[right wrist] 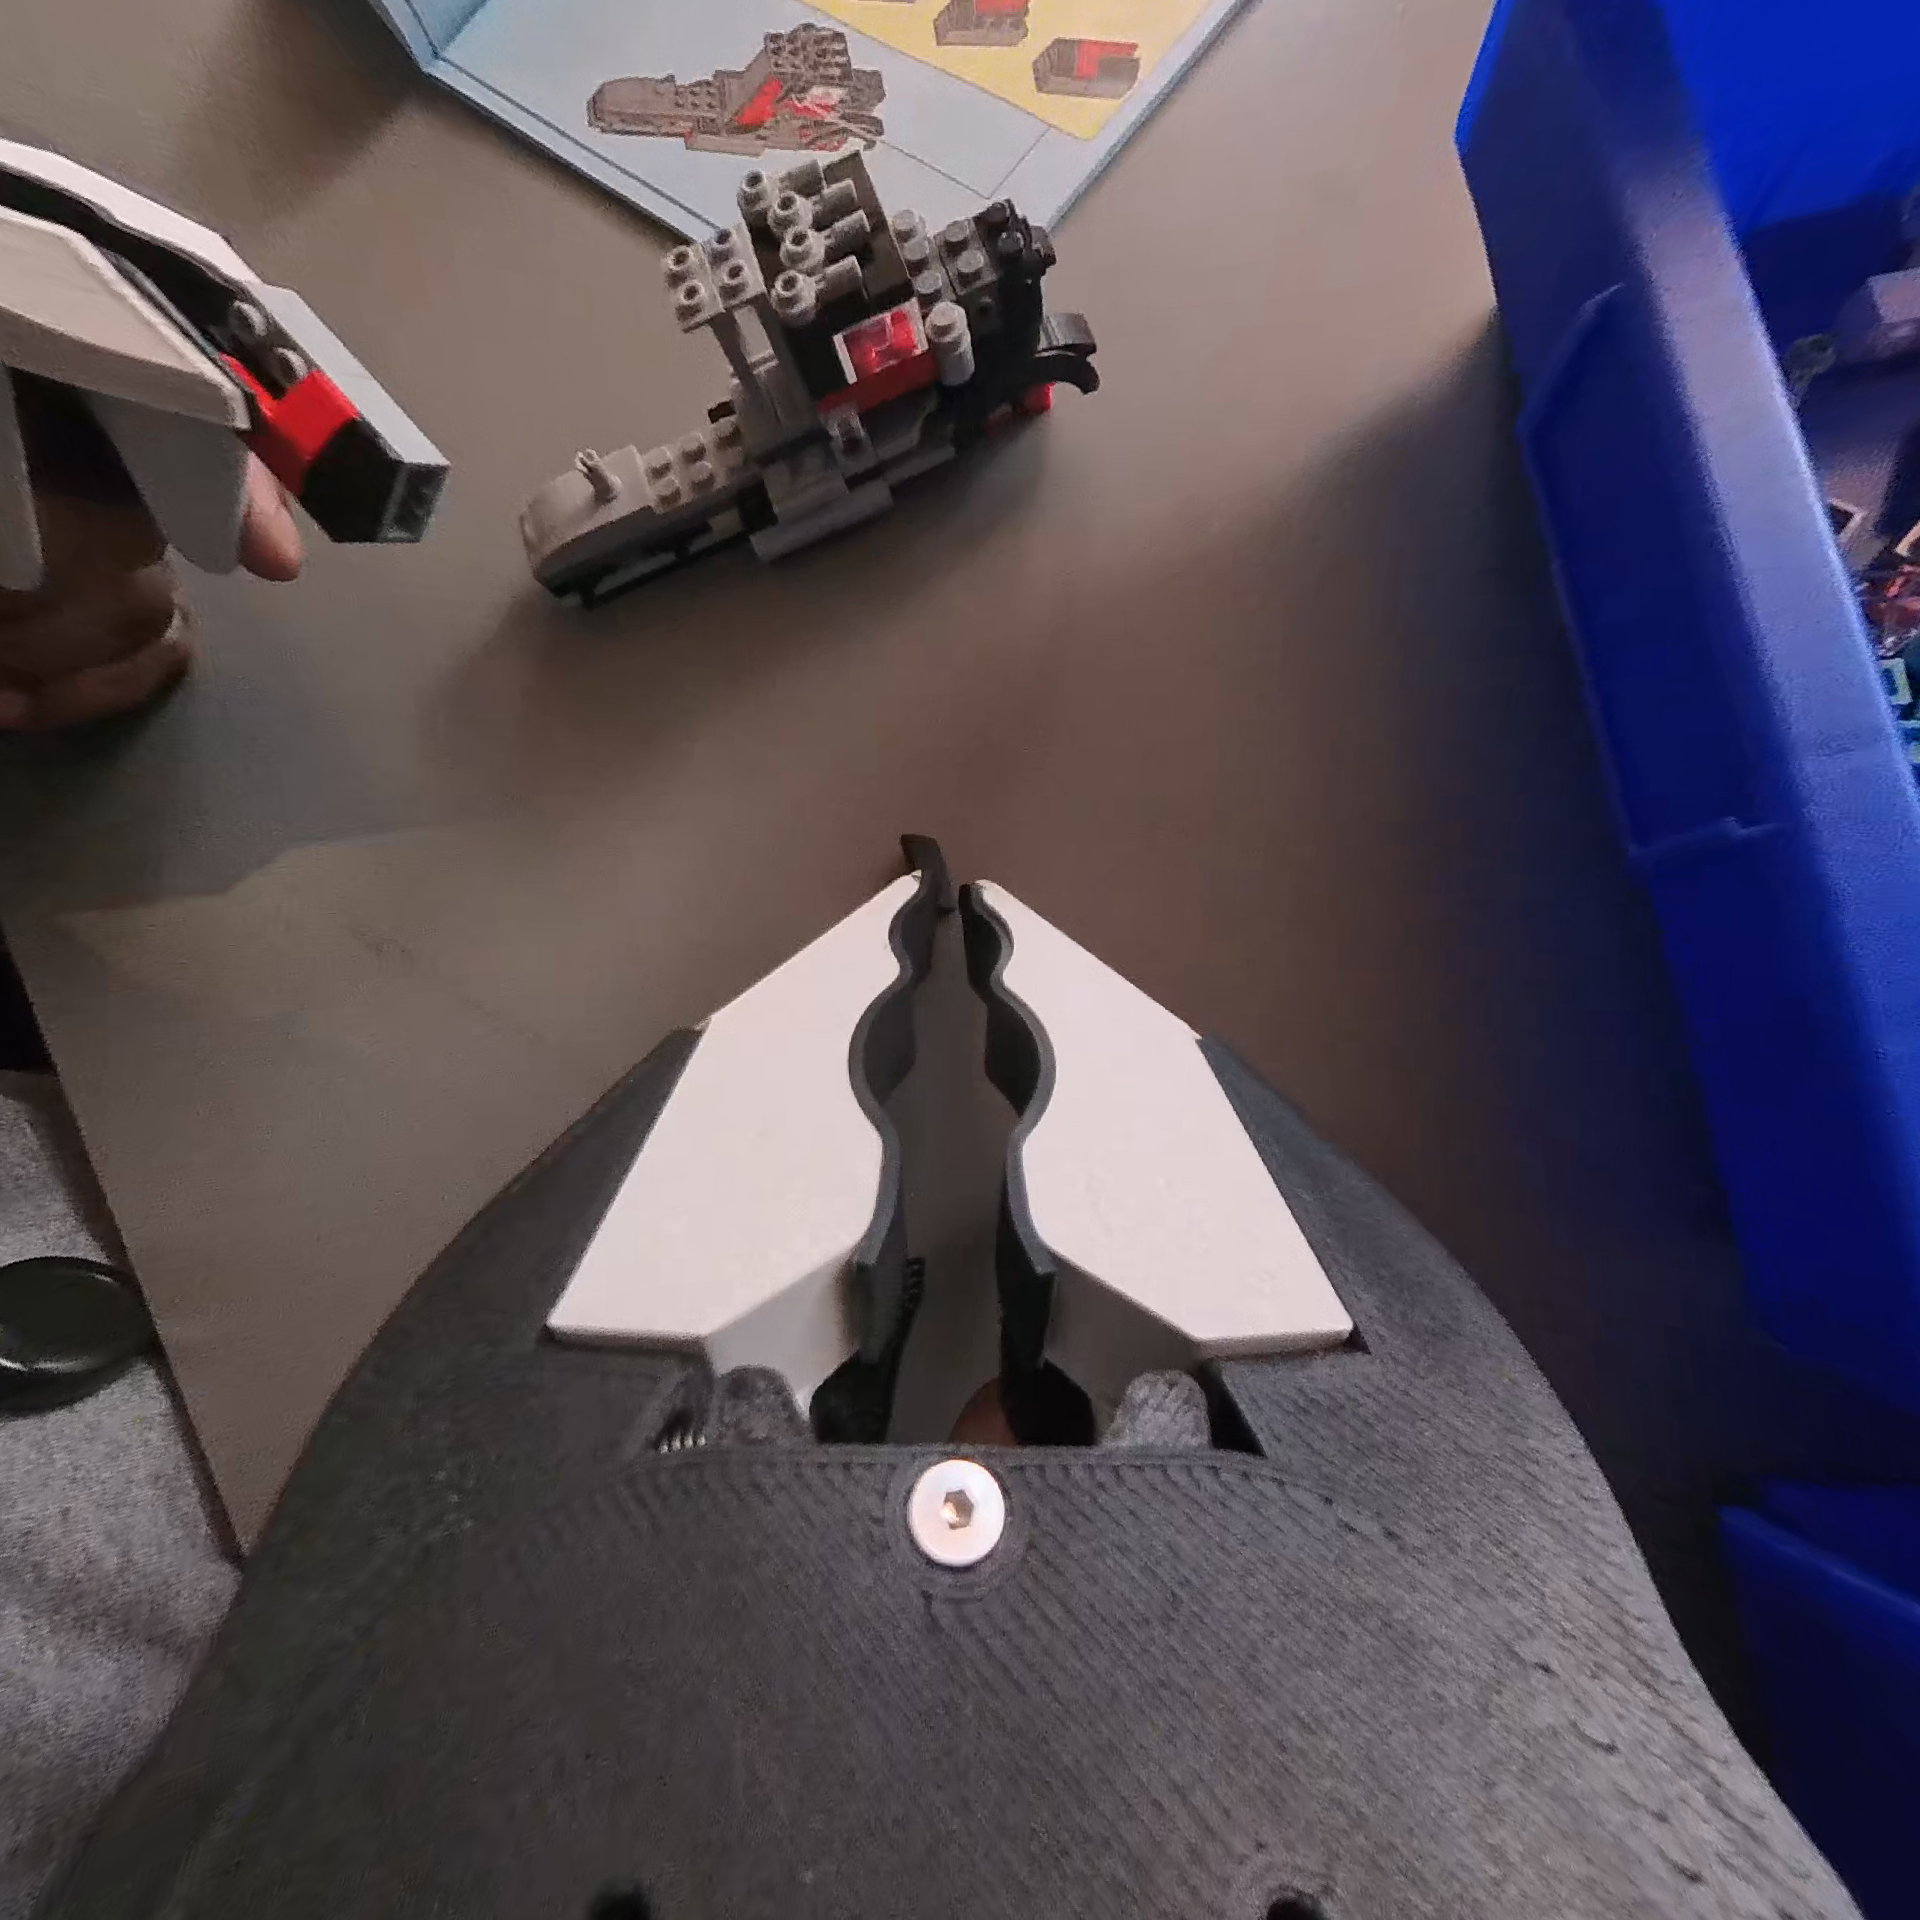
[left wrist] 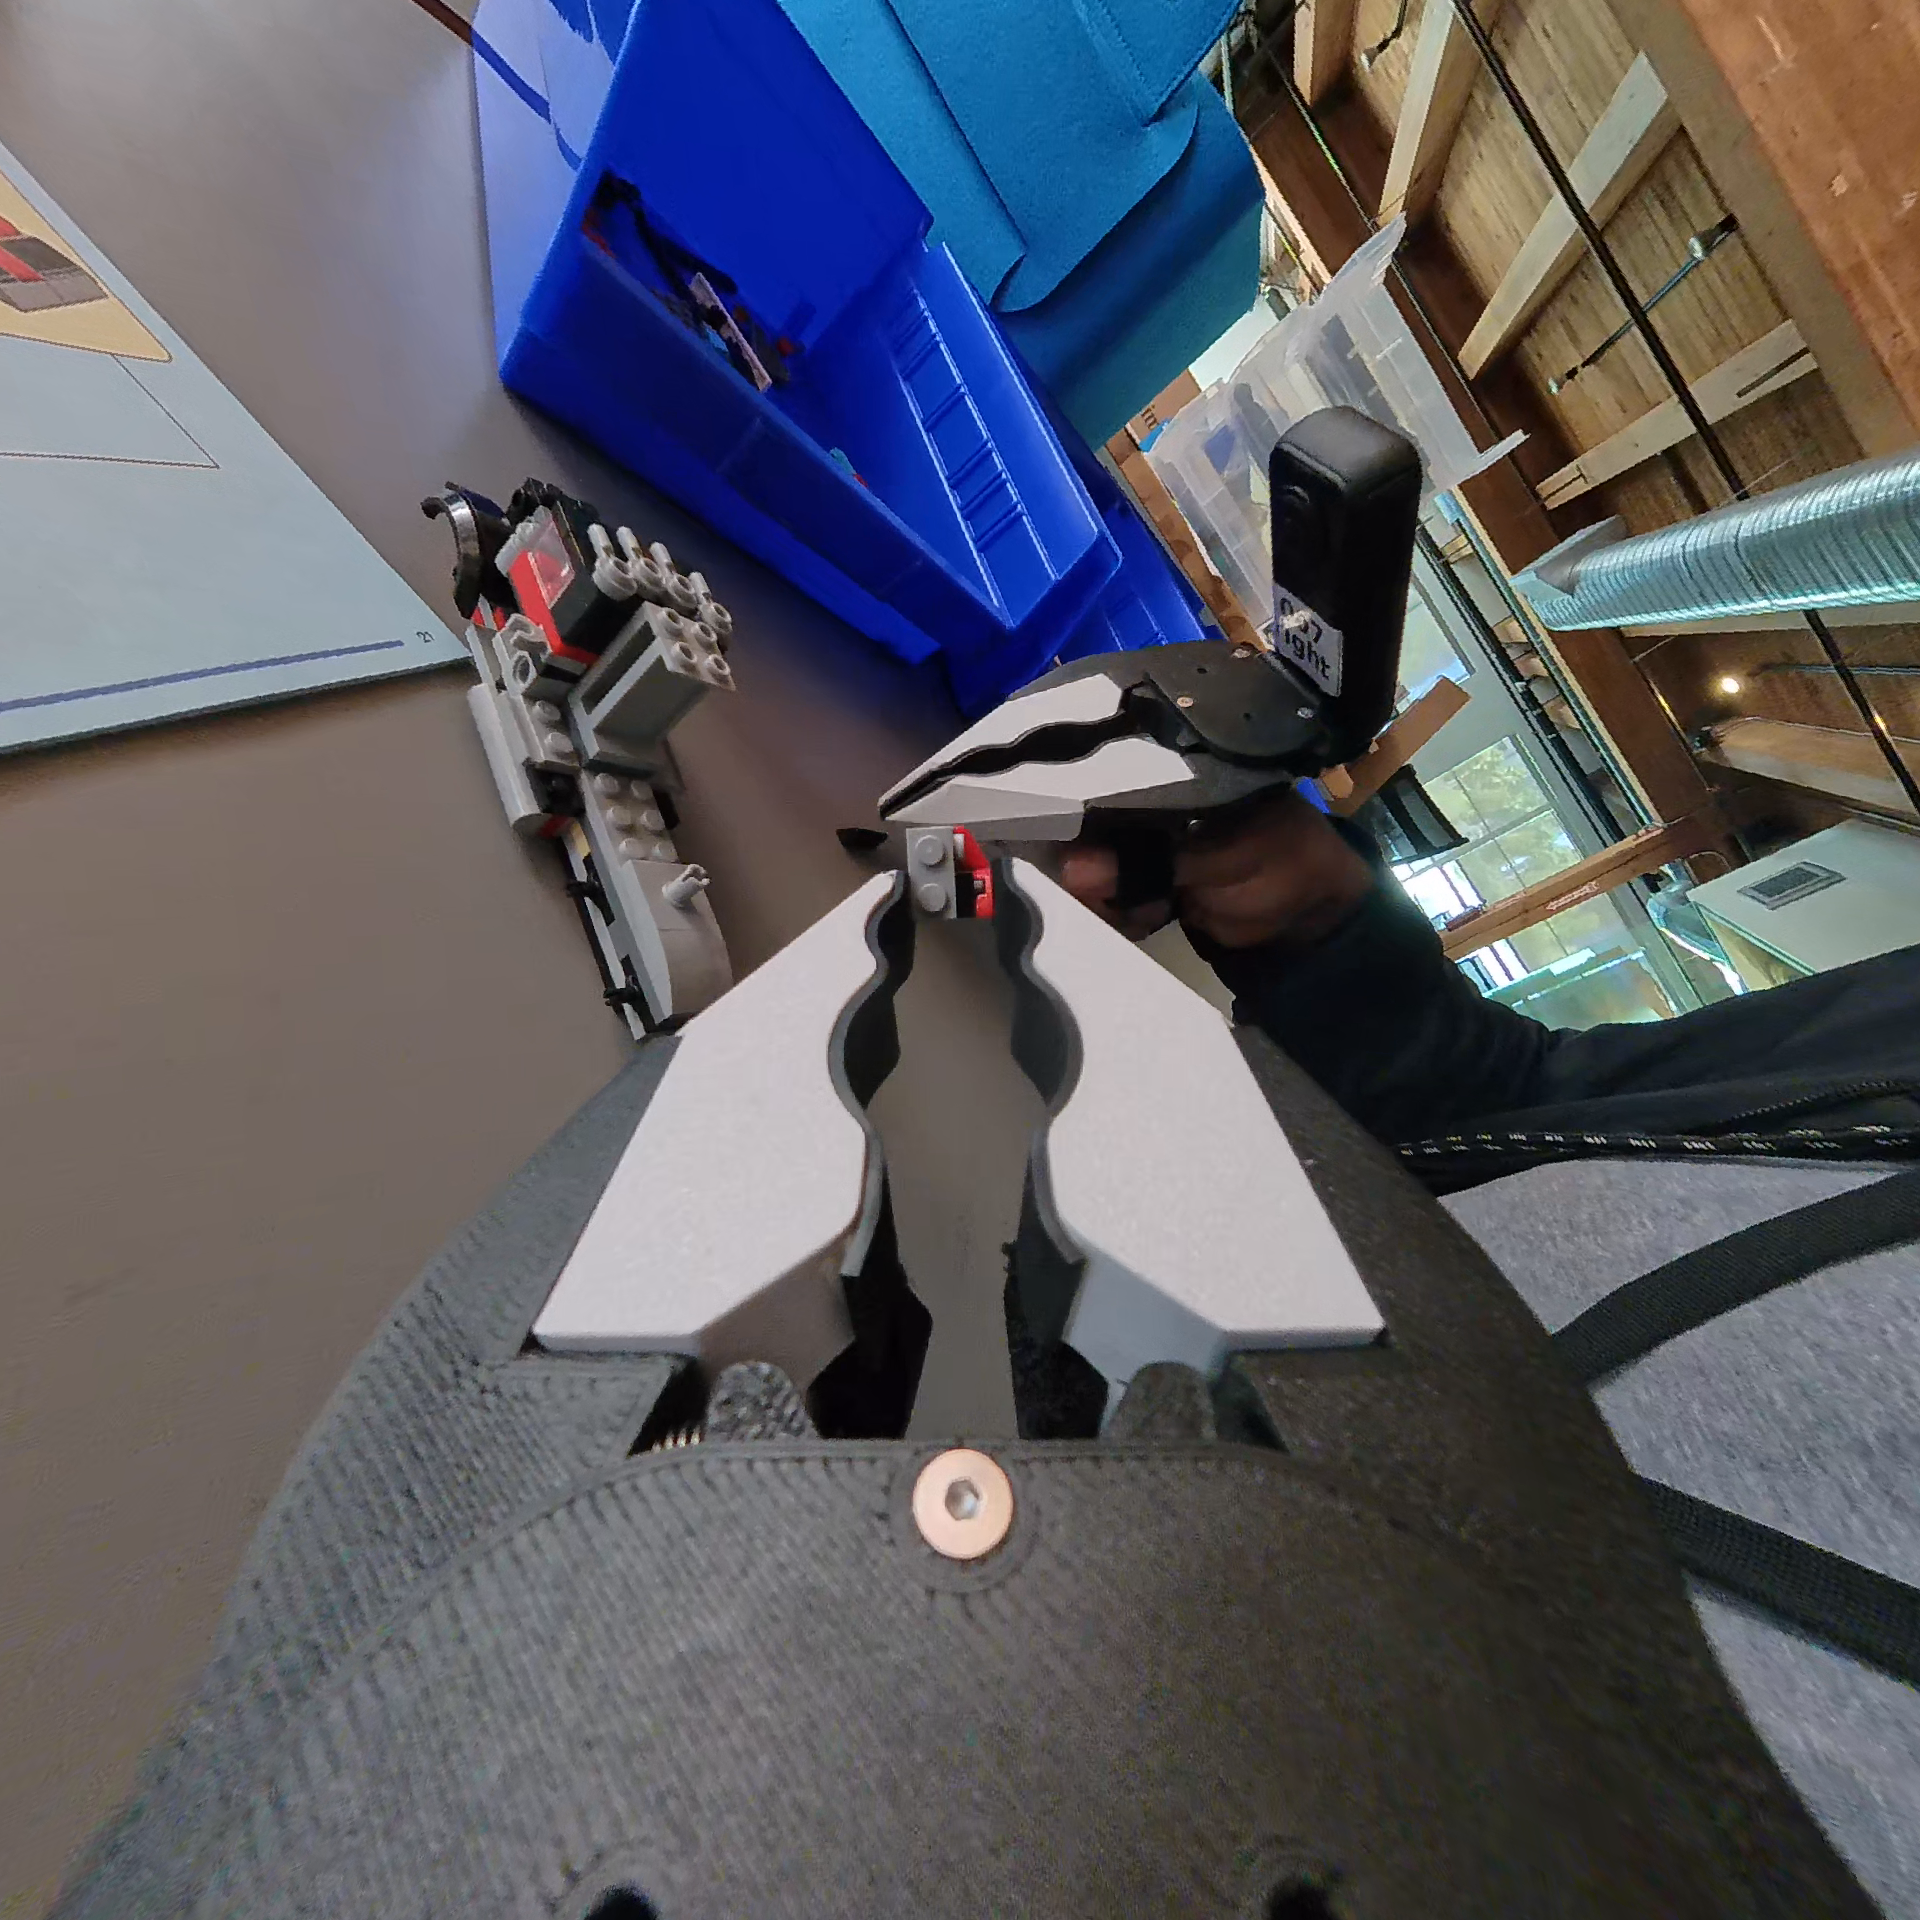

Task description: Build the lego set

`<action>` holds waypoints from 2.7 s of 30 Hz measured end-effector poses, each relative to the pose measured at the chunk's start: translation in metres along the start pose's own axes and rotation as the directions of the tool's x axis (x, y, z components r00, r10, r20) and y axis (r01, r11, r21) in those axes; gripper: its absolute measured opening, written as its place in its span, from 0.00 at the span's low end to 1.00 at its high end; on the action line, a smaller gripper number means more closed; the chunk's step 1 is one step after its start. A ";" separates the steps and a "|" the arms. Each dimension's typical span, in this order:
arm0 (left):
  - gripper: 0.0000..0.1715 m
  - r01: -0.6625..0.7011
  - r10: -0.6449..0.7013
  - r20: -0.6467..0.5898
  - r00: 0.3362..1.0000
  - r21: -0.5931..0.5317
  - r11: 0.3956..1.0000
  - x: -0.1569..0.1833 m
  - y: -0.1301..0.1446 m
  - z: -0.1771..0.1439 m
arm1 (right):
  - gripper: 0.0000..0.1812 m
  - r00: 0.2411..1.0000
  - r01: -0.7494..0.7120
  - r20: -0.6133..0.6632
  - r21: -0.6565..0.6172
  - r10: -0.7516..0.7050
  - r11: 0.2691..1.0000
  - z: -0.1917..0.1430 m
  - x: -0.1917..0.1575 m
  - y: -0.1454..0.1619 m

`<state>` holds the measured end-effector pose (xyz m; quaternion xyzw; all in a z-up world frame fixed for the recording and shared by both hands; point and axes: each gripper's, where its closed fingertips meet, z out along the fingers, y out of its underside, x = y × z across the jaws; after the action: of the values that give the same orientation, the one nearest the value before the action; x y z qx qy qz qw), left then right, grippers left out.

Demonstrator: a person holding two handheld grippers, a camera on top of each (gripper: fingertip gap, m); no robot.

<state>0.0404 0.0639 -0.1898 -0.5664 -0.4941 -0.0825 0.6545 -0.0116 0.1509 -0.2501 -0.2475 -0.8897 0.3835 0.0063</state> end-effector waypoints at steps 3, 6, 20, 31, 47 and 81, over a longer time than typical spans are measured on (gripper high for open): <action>0.09 -0.001 0.001 0.000 1.000 0.001 1.000 0.000 0.000 0.000 | 0.03 1.000 0.006 0.005 0.015 -0.006 1.000 0.000 -0.001 -0.002; 0.09 -0.002 0.002 0.001 1.000 -0.001 1.000 0.000 0.000 0.000 | 0.03 1.000 0.028 -0.011 0.004 -0.028 1.000 0.003 -0.002 0.001; 0.09 0.002 -0.002 -0.002 1.000 0.001 1.000 0.000 0.000 0.000 | 0.05 0.990 0.126 -0.062 0.016 -0.124 0.992 0.001 -0.004 -0.004; 0.09 -0.001 0.001 -0.008 1.000 -0.004 1.000 0.000 0.000 0.000 | 0.10 0.955 0.261 -0.123 -0.077 -0.269 0.962 0.007 0.012 0.001; 0.09 0.042 -0.043 -0.042 0.998 -0.030 0.999 0.004 0.005 0.001 | 0.14 0.983 0.170 -0.059 -0.043 -0.173 0.984 0.013 -0.011 0.001; 0.09 0.153 -0.164 -0.148 0.975 -0.079 0.985 0.022 0.018 0.007 | 0.03 0.860 0.232 0.394 0.265 -0.325 0.936 -0.012 -0.110 -0.070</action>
<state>0.0593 0.0861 -0.1864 -0.5388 -0.4827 -0.1945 0.6625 0.0568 0.0694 -0.1742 -0.0226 -0.8502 0.5145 -0.1093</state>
